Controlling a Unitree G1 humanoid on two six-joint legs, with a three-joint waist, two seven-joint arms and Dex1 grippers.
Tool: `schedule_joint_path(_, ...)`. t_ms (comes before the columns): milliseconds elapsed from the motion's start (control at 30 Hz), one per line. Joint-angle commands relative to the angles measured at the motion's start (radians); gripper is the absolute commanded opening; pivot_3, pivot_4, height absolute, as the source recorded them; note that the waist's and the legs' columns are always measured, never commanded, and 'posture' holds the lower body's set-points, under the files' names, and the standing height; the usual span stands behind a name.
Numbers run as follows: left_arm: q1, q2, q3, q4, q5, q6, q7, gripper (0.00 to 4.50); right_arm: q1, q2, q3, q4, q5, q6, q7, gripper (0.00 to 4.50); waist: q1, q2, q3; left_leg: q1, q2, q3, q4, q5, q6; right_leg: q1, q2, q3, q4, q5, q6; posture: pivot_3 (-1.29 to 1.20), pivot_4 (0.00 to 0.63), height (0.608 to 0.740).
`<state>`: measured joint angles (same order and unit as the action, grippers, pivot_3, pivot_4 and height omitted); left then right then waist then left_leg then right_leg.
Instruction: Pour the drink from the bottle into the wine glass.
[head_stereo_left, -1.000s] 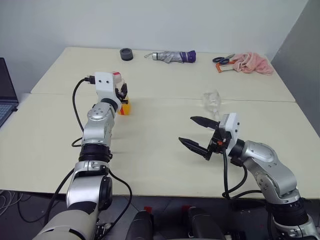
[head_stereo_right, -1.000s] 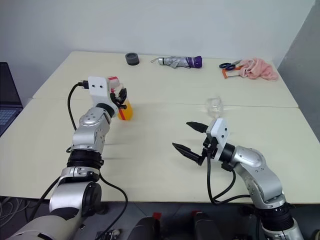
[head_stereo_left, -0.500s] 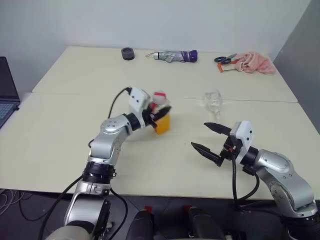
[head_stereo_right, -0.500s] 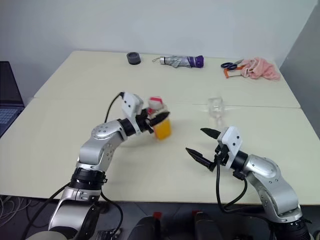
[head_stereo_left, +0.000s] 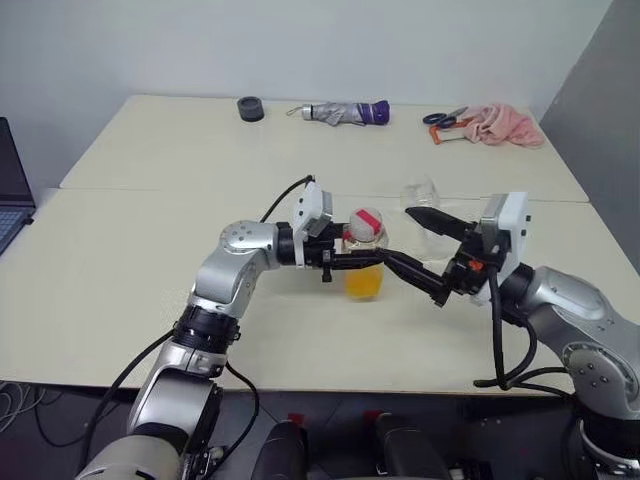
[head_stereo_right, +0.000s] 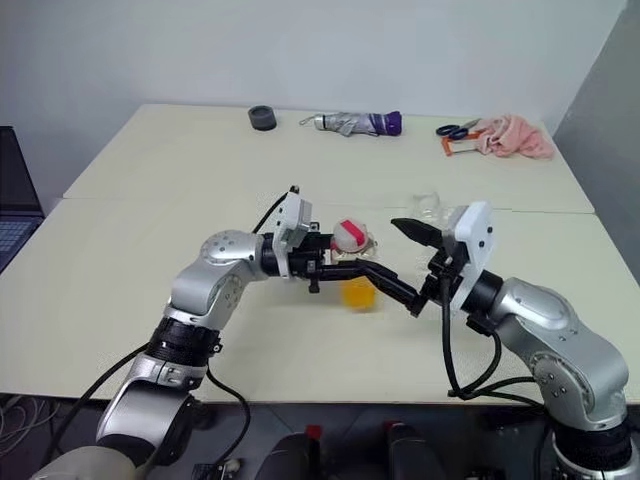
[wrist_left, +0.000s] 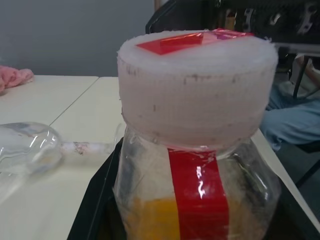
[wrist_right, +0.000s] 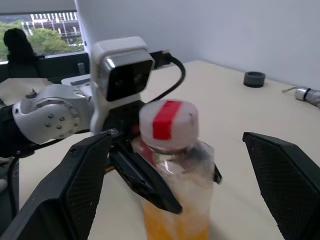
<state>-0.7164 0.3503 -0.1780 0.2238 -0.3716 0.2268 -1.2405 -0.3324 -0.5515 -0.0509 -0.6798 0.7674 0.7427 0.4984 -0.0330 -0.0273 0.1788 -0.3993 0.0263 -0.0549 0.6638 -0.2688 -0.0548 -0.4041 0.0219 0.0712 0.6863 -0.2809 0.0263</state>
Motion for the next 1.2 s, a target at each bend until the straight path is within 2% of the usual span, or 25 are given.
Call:
schedule_joint_path(33,-0.025,-0.015,-0.015,0.021,0.024,-0.066,-0.022,1.83,-0.062,0.007,0.057,0.001,-0.028,0.005,-0.008,4.50,0.000,0.000,0.000,0.000,0.000,0.000,0.000,0.000,0.000,0.000,0.000,0.000,0.000,0.000,0.000,0.00,0.150,0.740)
schedule_joint_path(267,-0.002,-0.013,-0.020,0.021,0.043,-0.088,-0.038,1.82,-0.116,0.042,0.164,0.053,-0.151,-0.046,-0.007,4.50,0.001,0.000,0.000,-0.001,0.000,-0.001,0.000,0.000,0.000,-0.001,0.000,0.000,0.000,0.000,0.000,0.00,0.150,0.740)
schedule_joint_path(467,0.005,-0.011,-0.015,0.013,0.043,-0.084,-0.040,1.82,-0.129,0.093,0.186,0.108,-0.209,-0.081,-0.008,4.50,0.001,0.000,0.000,-0.001,0.000,-0.001,0.000,0.000,0.000,-0.001,0.000,0.000,0.000,0.000,0.000,0.00,0.150,0.740)
schedule_joint_path(567,0.008,-0.010,-0.013,0.009,0.044,-0.082,-0.040,1.82,-0.129,0.100,0.186,0.118,-0.226,-0.089,0.004,3.88,0.001,0.000,0.000,-0.001,0.000,-0.001,0.000,0.000,0.000,-0.001,0.000,0.000,0.001,0.000,0.000,0.00,0.150,0.740)
schedule_joint_path(767,0.010,-0.006,-0.010,-0.014,0.040,-0.073,-0.041,1.82,-0.113,0.092,0.201,0.129,-0.250,-0.104,0.050,1.87,0.001,0.000,0.000,-0.001,0.000,-0.001,0.000,0.000,0.000,-0.001,0.000,0.000,0.001,0.000,0.000,0.00,0.150,0.740)
schedule_joint_path(967,0.010,-0.002,0.005,-0.057,0.010,-0.031,-0.042,1.82,-0.118,0.064,0.216,0.165,-0.247,-0.124,0.143,1.85,0.001,0.000,0.000,-0.001,0.000,0.000,0.000,0.000,0.000,-0.001,0.000,0.000,0.001,0.000,0.000,0.00,0.150,0.740)
schedule_joint_path(1133,0.006,0.006,0.004,-0.082,-0.001,-0.008,-0.077,1.82,-0.239,-0.067,0.261,0.330,-0.233,-0.224,0.525,1.85,0.001,0.001,0.001,-0.001,0.000,0.000,0.001,0.000,0.000,-0.001,0.000,-0.001,0.001,0.000,0.000,0.00,0.150,0.740)
schedule_joint_path(1200,0.001,0.006,0.005,-0.079,0.002,-0.006,-0.086,1.82,-0.299,-0.096,0.286,0.413,-0.265,-0.269,0.618,1.85,0.000,0.001,0.001,0.000,0.000,0.000,0.001,0.000,0.000,-0.001,0.000,-0.001,0.001,0.000,0.000,0.00,0.150,0.740)
